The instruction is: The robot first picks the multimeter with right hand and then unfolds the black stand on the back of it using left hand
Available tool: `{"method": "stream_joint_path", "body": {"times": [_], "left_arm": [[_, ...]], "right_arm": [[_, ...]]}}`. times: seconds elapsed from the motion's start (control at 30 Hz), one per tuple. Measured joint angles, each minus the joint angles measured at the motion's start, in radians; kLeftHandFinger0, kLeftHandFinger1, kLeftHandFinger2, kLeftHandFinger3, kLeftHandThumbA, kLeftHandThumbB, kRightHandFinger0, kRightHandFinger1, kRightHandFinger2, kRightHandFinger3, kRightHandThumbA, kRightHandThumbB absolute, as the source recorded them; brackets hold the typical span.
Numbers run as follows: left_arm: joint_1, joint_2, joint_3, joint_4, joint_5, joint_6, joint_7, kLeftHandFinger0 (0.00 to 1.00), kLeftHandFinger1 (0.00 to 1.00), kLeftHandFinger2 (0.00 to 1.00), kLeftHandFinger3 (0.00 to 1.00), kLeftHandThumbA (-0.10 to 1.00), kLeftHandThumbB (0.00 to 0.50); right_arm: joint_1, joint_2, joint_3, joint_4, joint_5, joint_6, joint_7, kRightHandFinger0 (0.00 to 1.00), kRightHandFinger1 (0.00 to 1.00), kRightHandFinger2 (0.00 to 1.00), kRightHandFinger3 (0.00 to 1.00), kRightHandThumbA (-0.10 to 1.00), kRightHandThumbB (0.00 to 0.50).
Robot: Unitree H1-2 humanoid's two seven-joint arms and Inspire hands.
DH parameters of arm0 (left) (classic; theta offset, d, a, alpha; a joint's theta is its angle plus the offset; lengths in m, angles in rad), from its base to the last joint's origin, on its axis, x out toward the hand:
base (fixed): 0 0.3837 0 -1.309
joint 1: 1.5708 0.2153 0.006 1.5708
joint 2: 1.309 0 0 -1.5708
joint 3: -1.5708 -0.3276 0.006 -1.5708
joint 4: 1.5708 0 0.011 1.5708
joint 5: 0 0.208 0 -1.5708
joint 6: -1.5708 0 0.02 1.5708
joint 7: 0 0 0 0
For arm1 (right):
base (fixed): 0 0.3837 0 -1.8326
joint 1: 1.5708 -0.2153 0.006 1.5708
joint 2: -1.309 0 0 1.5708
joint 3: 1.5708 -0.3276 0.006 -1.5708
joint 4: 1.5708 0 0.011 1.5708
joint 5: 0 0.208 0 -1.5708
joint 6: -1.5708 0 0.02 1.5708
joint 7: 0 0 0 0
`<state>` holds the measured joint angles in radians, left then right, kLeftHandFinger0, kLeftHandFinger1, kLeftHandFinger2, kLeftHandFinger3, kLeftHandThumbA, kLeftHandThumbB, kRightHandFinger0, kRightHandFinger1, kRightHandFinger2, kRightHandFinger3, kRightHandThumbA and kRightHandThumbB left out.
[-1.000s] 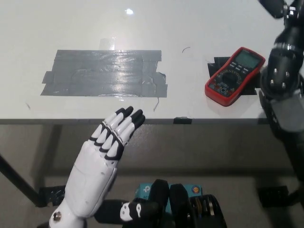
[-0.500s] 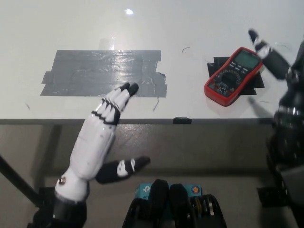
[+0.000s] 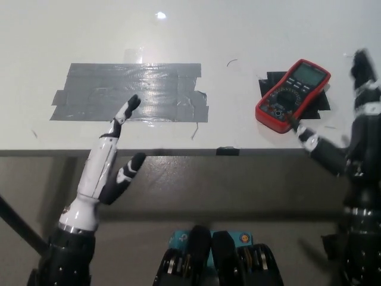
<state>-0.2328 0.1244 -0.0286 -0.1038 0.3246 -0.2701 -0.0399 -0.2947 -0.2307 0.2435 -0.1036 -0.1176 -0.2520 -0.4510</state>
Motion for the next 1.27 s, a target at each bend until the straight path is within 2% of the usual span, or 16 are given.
{"method": "stream_joint_path", "body": {"times": [0.2,0.33,0.43,0.67,1.07,1.27], "left_arm": [[0.083,0.005,0.015,0.000,-0.102,0.047,-0.031,1.00,1.00,1.00,1.00,1.00,0.209],[0.137,0.005,0.014,-0.001,-0.131,0.063,-0.041,1.00,1.00,1.00,1.00,1.00,0.218],[0.159,0.005,0.011,0.000,-0.141,0.069,-0.042,1.00,1.00,1.00,1.00,1.00,0.249],[0.180,0.005,0.002,0.022,-0.150,0.071,-0.042,1.00,1.00,1.00,1.00,1.00,0.259],[0.207,0.005,0.000,0.074,-0.161,0.072,-0.042,1.00,1.00,1.00,1.00,1.00,0.233],[0.206,0.007,-0.002,0.079,-0.161,0.072,-0.042,1.00,1.00,1.00,1.00,1.00,0.227]], "right_arm": [[0.054,0.001,0.000,0.082,0.019,-0.004,0.094,1.00,1.00,1.00,1.00,0.84,0.220],[0.093,0.007,0.000,0.101,0.018,-0.009,0.143,1.00,1.00,1.00,1.00,0.86,0.223],[0.124,0.011,-0.001,0.115,0.018,-0.009,0.170,1.00,1.00,1.00,1.00,0.87,0.219],[0.169,0.016,-0.013,0.141,0.017,-0.009,0.218,1.00,1.00,1.00,1.00,0.91,0.235],[0.183,0.026,-0.016,0.154,-0.005,-0.016,0.263,1.00,1.00,1.00,1.00,0.89,0.251],[0.183,0.031,-0.029,0.156,-0.015,-0.019,0.277,1.00,1.00,1.00,1.00,0.89,0.241]]}}
